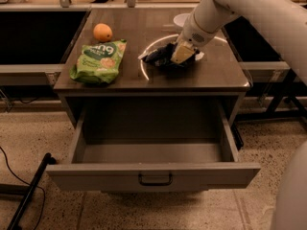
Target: Place blue chip bag into top drawer
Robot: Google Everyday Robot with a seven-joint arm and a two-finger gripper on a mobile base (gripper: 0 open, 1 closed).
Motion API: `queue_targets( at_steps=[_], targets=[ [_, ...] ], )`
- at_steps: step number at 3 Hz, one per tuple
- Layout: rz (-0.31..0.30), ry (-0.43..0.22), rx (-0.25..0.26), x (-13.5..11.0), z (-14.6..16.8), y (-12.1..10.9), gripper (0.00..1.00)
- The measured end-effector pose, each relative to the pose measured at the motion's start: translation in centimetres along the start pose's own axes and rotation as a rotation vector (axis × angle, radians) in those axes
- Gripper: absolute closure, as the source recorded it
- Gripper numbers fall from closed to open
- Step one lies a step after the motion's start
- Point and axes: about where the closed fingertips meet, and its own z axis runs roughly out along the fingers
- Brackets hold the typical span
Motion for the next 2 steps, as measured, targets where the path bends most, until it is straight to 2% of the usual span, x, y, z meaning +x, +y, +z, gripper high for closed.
queue_targets(
  at_steps=[1, 2],
  targets=[
    [-0.007, -0.1, -0.025, -0.3, -1.6, 1.2, 0.76],
    [-0.014, -0.262, -0.075, -0.4, -5.1, 3.7, 0.98]
  ],
)
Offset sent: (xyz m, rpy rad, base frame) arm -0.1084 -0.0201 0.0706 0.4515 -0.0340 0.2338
